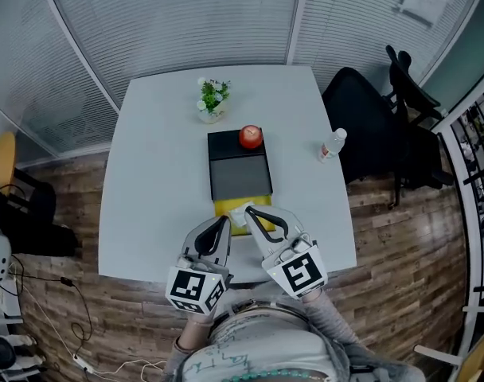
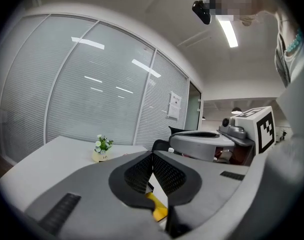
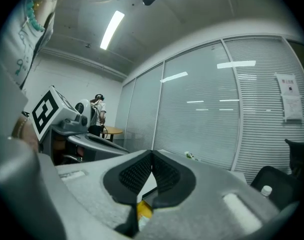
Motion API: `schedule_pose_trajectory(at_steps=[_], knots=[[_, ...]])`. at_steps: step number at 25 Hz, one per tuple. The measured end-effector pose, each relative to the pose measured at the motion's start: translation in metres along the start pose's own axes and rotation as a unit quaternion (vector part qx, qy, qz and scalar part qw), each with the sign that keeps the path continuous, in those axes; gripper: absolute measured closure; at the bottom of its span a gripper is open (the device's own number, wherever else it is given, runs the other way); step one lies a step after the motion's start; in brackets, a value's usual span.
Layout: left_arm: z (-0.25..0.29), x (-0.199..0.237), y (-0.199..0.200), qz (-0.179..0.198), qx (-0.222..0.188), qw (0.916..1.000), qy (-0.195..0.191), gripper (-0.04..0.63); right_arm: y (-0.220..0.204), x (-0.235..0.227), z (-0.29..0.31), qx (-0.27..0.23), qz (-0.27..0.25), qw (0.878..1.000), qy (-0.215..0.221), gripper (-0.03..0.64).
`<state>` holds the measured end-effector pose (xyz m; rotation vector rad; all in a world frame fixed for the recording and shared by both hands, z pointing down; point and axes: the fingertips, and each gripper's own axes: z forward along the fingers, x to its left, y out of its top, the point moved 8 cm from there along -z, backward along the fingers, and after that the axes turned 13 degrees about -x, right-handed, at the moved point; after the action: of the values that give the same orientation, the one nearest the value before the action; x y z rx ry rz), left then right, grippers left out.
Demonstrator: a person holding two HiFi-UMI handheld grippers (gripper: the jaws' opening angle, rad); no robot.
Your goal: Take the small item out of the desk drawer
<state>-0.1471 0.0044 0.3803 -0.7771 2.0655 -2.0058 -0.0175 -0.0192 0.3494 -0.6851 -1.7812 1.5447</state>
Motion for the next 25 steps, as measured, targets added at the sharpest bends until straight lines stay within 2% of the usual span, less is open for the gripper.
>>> schedule_pose_trajectory(at_steps=[13,25], knots=[[-0.018,0.038,-0.004,-0.016,0.016,0.9959,-0.088,0.597,-0.012,0.026,0.006,0.028,-0.018,0.997,-0.072,0.614],[-0.024,0.050,-0.005,-0.016,0.034,0.9910,-0.129,0.597,-0.013,0.039,0.002,0.052,-0.025,0.993,-0.100,0.614]])
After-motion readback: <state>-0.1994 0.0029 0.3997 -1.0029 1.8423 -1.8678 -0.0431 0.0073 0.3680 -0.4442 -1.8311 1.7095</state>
